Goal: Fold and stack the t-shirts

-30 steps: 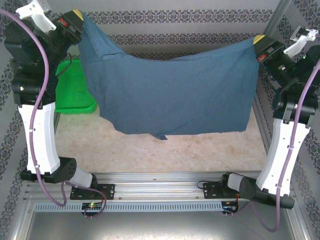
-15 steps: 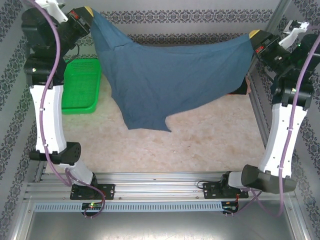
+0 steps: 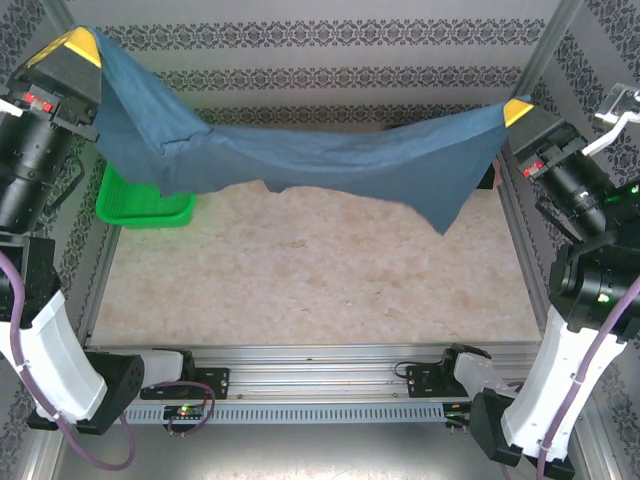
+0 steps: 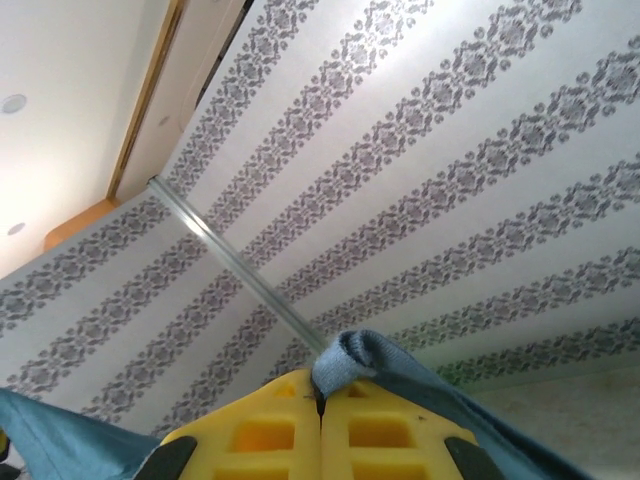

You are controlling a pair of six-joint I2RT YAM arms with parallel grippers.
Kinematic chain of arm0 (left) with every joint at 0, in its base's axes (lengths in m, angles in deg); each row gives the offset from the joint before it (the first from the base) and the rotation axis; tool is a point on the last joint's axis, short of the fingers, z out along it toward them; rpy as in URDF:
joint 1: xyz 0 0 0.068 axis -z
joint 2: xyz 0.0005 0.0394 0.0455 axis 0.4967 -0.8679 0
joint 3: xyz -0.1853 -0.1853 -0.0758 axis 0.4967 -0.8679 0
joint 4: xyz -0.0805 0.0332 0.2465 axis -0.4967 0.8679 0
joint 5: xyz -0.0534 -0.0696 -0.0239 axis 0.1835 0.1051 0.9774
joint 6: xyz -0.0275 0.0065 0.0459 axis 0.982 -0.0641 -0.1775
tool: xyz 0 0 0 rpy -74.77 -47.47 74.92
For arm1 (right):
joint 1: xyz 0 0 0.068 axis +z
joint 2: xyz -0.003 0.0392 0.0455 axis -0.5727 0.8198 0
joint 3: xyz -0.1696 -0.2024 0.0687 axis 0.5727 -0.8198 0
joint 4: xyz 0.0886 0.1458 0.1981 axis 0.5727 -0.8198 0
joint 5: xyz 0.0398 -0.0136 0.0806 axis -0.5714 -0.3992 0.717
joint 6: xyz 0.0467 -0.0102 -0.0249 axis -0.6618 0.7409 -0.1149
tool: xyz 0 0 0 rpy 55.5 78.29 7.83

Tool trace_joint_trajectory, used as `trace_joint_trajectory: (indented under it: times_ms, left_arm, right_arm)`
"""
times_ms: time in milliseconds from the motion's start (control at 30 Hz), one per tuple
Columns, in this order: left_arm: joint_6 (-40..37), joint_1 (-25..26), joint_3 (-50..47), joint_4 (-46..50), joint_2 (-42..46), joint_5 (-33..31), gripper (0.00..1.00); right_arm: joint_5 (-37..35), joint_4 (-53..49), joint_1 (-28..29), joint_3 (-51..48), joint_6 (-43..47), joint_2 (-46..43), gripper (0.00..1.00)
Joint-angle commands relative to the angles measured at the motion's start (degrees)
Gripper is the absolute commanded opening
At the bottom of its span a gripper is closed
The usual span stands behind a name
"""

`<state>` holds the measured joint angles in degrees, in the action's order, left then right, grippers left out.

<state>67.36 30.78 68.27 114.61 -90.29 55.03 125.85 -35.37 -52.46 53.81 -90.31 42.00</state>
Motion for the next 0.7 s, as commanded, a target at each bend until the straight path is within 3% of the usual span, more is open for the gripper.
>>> trace_joint_trajectory:
  times_ms: [0, 300, 500, 667]
  left_arm:
    - [0.5, -0.9, -0.5, 1.6, -0.5, 0.8, 0.0]
    - [-3.7, -0.9, -3.6, 7.6, -3.1, -1.9, 0.0]
    - [-6.5, -1.0, -20.1, 3.1, -3.5, -2.6, 0.0]
    - [-8.1, -1.0, -34.1, -2.2, -5.8, -3.1, 0.0]
  right_arm:
    - [2.4, -2.7, -0.4, 1.2, -2.6, -0.8, 0.0]
    - [0.9, -7.5, -0.5, -4.2, 1.4, -1.7, 0.0]
    - [-6.1, -4.4, -0.5, -21.5, 5.0, -1.6, 0.0]
    - [-10.4, -4.1, -0.3, -28.9, 12.1, 4.7, 0.0]
